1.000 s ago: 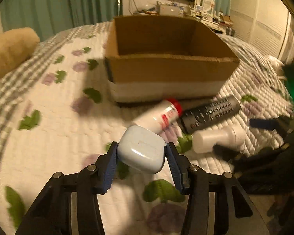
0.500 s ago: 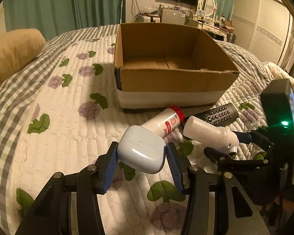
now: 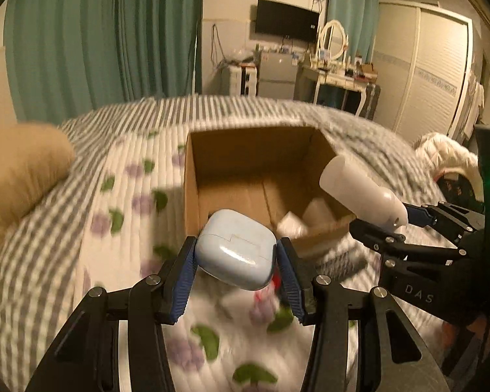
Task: Organize rigid objects
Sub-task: 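Lower earbud case into the box with left gripper while right gripper lowers the dryer inside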
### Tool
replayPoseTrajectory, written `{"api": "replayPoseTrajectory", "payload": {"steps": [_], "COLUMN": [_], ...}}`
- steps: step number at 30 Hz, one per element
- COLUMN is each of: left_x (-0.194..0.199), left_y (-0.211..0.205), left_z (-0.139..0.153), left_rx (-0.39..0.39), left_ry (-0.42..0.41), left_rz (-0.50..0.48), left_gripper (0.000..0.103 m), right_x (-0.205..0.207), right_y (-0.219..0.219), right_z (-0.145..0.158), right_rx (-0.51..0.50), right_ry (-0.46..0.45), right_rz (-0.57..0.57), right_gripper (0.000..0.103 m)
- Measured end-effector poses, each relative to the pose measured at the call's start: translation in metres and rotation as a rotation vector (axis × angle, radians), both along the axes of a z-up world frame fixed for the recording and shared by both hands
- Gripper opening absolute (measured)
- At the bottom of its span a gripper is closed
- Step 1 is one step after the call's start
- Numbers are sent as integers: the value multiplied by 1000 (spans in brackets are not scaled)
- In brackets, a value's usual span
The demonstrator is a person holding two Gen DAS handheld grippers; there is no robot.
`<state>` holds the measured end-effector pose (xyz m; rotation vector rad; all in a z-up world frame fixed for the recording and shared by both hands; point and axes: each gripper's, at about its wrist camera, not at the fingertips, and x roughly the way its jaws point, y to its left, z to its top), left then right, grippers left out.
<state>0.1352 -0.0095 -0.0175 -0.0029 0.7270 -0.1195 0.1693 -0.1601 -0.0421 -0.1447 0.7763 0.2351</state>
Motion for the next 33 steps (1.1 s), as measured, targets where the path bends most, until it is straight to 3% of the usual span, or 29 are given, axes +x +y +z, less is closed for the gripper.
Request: {"api": "replayPoseTrajectory", "payload": {"steps": [4, 8, 16, 20, 30, 32, 33], "left_x": [35, 71, 137, 155, 165, 163, 162], "left_y": [-5, -4, -7, -12, -18, -15, -16], "left_z": [16, 17, -18, -32, -48, -47, -45], "left_rx": [-2, -2, 55, 51, 51, 45, 41], "left_ry": [-38, -38, 18, 37, 55, 53, 50], "left_rz": [6, 19, 29, 27, 26, 37, 40], "left_gripper": [50, 50, 50, 50, 50, 53, 60], "right_x": [31, 64, 110, 137, 148, 146, 146], "right_y": [0, 1, -5, -4, -5, -5, -6], "right_z": [20, 21, -4, -9, -6, -5, -4], "right_rx": [34, 46, 65, 57, 95, 117, 132], "right_ry": [-28, -17, 12, 19, -10, -10, -6], "right_rz": [-8, -22, -40, -44, -29, -19, -15], "right_gripper": [56, 56, 56, 56, 57, 59, 63]}}
